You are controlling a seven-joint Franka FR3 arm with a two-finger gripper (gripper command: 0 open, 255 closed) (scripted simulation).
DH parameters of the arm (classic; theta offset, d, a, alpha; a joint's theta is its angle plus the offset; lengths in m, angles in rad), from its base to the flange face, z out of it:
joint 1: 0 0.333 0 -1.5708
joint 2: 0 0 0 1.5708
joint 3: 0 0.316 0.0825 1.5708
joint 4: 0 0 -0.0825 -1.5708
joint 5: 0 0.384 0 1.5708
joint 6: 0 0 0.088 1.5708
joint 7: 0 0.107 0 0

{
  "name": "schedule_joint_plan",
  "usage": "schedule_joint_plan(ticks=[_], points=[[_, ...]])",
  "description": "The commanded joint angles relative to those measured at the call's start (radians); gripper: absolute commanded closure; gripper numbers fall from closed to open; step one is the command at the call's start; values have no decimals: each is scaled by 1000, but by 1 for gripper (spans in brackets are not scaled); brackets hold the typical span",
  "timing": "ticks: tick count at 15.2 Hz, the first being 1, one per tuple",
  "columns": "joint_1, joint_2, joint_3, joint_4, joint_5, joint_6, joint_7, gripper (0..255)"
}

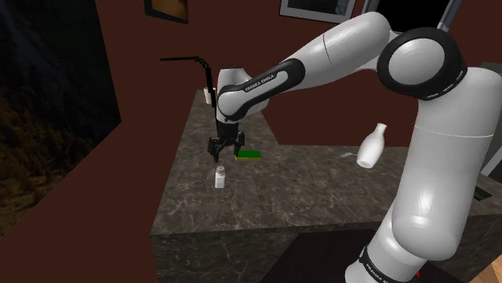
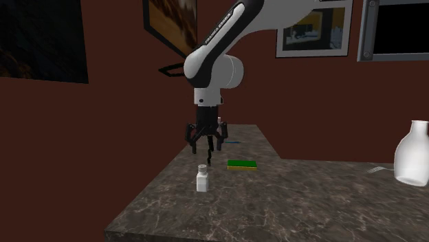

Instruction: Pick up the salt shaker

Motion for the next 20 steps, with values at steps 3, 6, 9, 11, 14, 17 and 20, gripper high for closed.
schedule_joint_plan(ticks=[3, 6, 9, 11, 14, 17, 20], points=[[12, 122, -5, 91, -25, 20, 25, 0], [14, 144, -7, 80, -28, 53, 27, 0], [15, 167, -9, 70, -33, 86, 29, 0], [15, 172, -9, 68, -33, 92, 30, 0], [15, 171, -9, 68, -33, 92, 30, 255], [15, 172, -9, 68, -33, 92, 30, 255], [15, 171, -9, 68, -33, 92, 30, 255]])
